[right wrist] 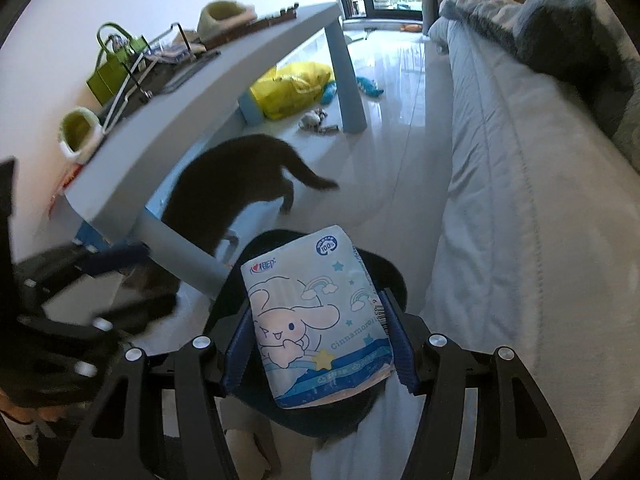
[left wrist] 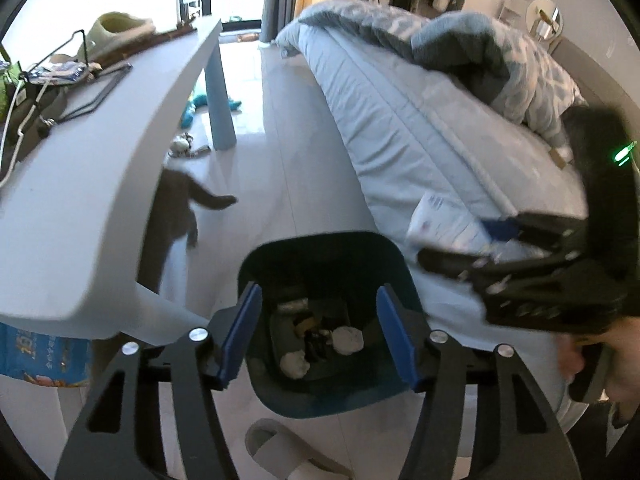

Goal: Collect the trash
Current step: 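Lower the wipes pack into the black bin and open the right gripper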

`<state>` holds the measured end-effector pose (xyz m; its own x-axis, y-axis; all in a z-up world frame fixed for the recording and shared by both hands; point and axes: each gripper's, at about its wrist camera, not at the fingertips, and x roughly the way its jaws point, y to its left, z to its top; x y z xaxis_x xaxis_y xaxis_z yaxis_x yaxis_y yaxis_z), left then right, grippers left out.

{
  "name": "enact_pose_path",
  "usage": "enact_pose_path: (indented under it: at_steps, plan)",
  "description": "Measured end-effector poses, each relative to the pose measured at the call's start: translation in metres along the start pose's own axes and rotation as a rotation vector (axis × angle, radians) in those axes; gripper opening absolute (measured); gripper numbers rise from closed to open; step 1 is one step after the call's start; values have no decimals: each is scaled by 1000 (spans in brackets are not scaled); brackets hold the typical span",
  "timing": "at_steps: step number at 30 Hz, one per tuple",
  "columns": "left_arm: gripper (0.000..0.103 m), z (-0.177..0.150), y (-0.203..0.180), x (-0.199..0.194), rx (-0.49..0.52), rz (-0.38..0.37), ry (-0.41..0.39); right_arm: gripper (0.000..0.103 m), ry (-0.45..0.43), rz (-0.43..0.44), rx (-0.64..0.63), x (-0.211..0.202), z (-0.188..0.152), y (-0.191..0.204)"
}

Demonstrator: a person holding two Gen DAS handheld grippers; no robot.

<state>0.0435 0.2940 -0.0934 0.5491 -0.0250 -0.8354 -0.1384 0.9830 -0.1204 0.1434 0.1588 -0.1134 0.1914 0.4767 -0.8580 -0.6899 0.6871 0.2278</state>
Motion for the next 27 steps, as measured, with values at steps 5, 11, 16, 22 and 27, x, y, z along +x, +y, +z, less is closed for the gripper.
enact_pose_path:
  at_steps: [5,11,16,22,27]
  plan:
    - [52,5,5,-18,-14,-13,-60,60,55,-14,-5,25,-5,6]
    - [45,14,-2,-45,1,-56,-171,60,122,-38,-25,56,-15,14]
    - [44,20,-9,-61,4,-90,-237,60,173,-57,-35,79,-22,16]
    - [43,24,-14,-77,7,-108,-293,62,225,-90,-61,98,-30,20]
    - [43,28,-18,-87,10,-107,-326,82,274,-122,-75,107,-39,21]
